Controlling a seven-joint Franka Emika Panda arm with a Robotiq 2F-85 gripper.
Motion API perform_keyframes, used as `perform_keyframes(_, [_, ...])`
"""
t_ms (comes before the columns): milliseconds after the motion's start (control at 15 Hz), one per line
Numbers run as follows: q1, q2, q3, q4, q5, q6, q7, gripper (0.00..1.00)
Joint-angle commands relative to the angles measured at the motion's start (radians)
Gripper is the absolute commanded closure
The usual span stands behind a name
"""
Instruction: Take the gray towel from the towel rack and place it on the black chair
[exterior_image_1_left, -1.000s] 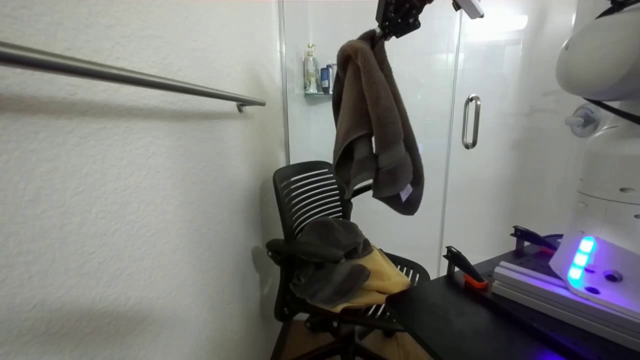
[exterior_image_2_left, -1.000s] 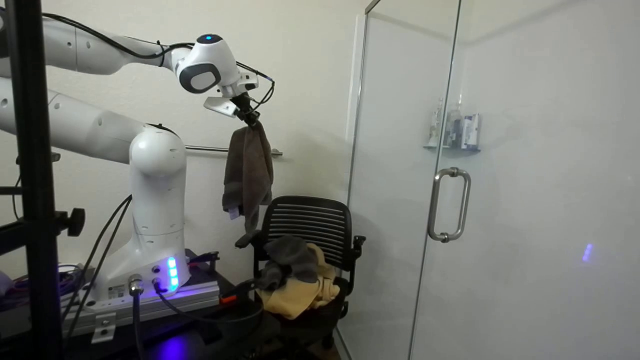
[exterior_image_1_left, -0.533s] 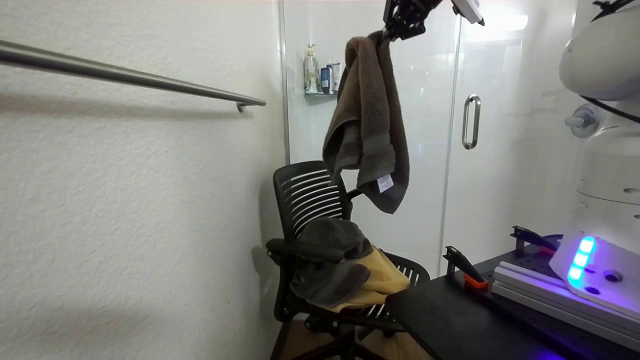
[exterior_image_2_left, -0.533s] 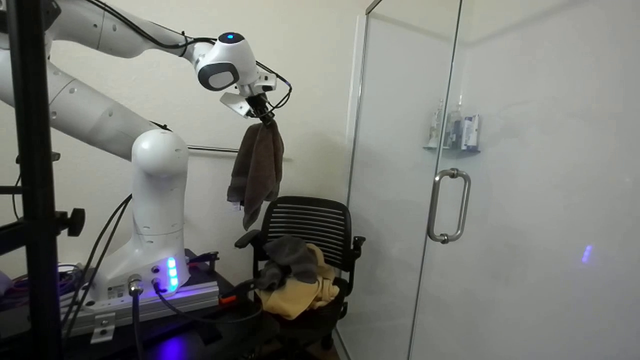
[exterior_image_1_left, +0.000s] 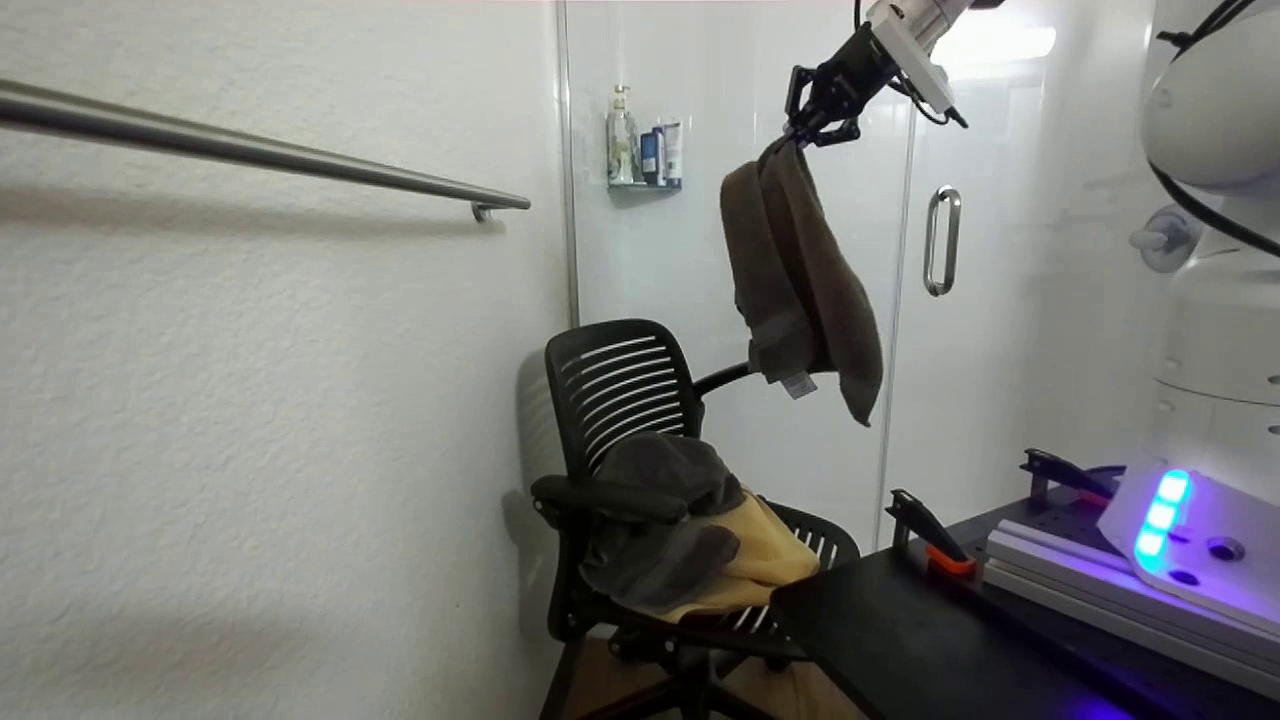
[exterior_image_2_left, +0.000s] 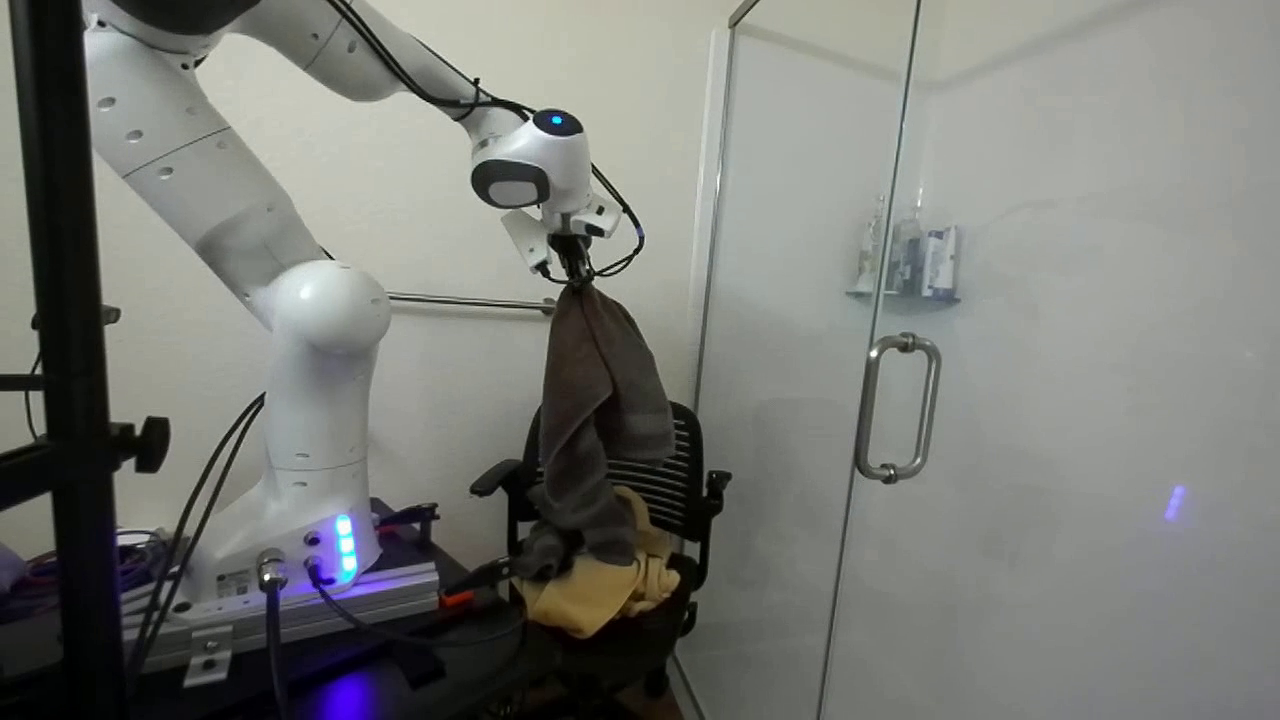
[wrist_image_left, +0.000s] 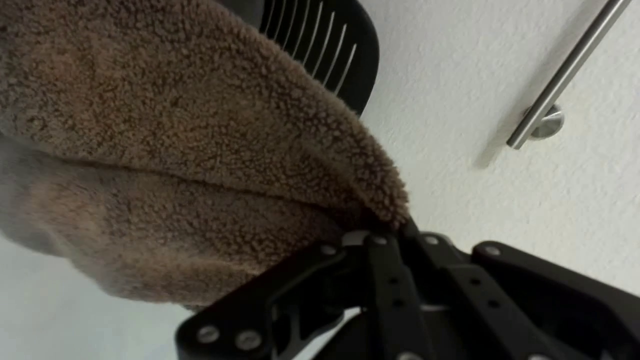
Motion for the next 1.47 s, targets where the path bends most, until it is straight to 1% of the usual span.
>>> perform_keyframes(0, [0.132, 0.078, -0.09, 0.05, 0.062, -0.042, -0.066, 0.99])
perform_keyframes(133, [0.159, 0.112, -0.106, 0.065, 0.081, -0.036, -0.084, 0.99])
perform_keyframes(200, [0.153, 0.13, -0.09, 0.065, 0.067, -0.001, -0.086, 0.99])
perform_keyframes(400, [0.154, 0.182, -0.077, 0.08, 0.066, 0.078, -0.124, 0.99])
perform_keyframes(800, [0.215, 0.293, -0.063, 0.135, 0.068, 0.22, -0.282, 0.99])
perform_keyframes(1000, [0.23, 0.383, -0.055, 0.209, 0.022, 0.261, -0.312, 0.99])
perform_keyframes(1200, [0.213, 0.453, -0.044, 0.271, -0.07, 0.298, -0.29, 0.99])
perform_keyframes(1400, [0.203, 0.507, -0.049, 0.308, -0.145, 0.34, -0.274, 0.99])
